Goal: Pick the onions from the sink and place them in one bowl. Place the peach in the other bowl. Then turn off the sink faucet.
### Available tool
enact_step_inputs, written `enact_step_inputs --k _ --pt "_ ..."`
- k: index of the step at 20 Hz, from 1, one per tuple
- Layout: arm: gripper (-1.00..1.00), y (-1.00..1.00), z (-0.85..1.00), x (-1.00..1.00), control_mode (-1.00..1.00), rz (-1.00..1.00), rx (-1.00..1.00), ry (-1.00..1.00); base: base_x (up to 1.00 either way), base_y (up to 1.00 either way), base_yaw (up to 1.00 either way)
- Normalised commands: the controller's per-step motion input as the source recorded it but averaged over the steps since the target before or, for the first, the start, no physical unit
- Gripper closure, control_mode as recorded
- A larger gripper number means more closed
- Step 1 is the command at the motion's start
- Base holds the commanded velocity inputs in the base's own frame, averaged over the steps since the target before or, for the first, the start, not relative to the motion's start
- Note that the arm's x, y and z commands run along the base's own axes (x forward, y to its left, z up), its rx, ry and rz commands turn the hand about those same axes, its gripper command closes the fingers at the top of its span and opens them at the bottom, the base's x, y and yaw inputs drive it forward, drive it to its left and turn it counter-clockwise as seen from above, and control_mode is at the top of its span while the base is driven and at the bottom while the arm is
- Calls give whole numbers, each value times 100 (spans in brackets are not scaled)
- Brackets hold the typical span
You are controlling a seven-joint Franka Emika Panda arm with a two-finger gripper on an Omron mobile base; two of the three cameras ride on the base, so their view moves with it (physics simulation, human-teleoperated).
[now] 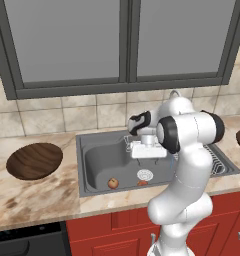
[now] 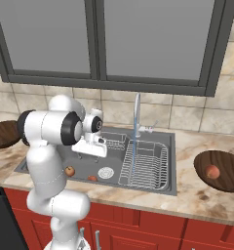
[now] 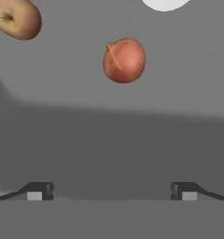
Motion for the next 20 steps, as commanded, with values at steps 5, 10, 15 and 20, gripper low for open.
enact_step_inputs --k 5,10,15,20 --pt "-100 -3 -19 0 -100 0 0 -2 0 0 0" --pt "-100 0 -22 0 -100 0 0 -2 0 0 0" --pt "-100 0 -29 0 -100 0 0 -7 0 0 0" --pt "-100 0 -29 0 -100 0 0 -9 0 0 0"
